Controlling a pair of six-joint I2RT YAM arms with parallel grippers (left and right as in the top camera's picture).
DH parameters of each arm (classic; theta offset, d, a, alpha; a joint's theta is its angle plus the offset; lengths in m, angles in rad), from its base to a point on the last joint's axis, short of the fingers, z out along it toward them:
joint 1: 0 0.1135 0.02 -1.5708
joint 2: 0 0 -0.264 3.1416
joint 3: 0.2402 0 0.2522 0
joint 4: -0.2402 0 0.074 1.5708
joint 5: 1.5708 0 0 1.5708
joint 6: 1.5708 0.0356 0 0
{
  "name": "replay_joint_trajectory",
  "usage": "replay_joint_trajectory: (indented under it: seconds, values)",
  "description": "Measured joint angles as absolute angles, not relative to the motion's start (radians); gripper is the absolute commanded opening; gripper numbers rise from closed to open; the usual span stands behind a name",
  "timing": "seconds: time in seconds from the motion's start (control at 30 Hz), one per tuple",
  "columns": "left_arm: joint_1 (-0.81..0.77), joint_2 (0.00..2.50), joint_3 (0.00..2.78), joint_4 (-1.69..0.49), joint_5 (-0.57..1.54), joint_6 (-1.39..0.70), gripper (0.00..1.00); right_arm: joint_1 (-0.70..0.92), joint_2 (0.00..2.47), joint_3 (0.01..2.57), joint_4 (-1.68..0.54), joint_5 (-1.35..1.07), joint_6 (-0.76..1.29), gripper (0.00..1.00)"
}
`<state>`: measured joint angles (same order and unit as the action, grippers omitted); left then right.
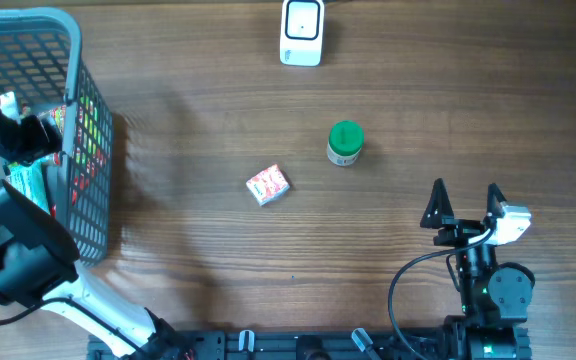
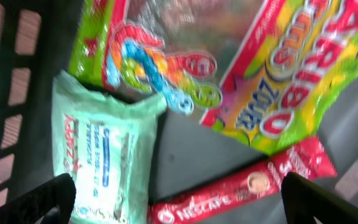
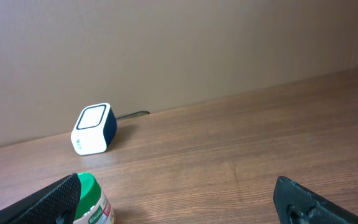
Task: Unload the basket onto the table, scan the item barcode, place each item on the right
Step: 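Reach the left gripper back into the basket toward the green wipes pack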
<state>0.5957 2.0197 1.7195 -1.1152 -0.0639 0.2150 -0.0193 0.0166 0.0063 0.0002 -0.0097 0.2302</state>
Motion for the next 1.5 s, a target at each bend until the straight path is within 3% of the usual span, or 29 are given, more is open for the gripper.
replay_joint_trajectory:
  seconds: [0.37, 0.6, 0.77, 0.9, 1.1, 1.5]
  values:
    - [0.648, 1.966, 1.715, -1.142, -0.046, 0.235, 1.0, -0.019, 0.017, 0.006, 0.001, -0.01, 0.23, 1.0]
    - [0.596, 1.542, 1.71, -0.966, -0.017, 0.234, 1.0, -0.019, 0.017, 0.006, 0.0, -0.01, 0.23, 1.0]
    - [0.662, 1.315, 1.74, -0.913, 0.022, 0.234, 1.0, -0.019, 0.017, 0.006, 0.001, -0.01, 0.23, 1.0]
    - [0.752, 1.385, 1.584, -0.881, 0.097, 0.219, 1.0, -0.019, 0.017, 0.006, 0.001, -0.01, 0.23, 1.0]
    - [0.825, 1.451, 1.155, -0.638, 0.123, 0.132, 1.0, -0.019, 0.017, 0.006, 0.001, -0.01, 0.23, 1.0]
    - [0.825, 1.51, 1.084, -0.512, 0.129, 0.163, 1.0, -0.019, 0.017, 0.006, 0.0, -0.01, 0.23, 1.0]
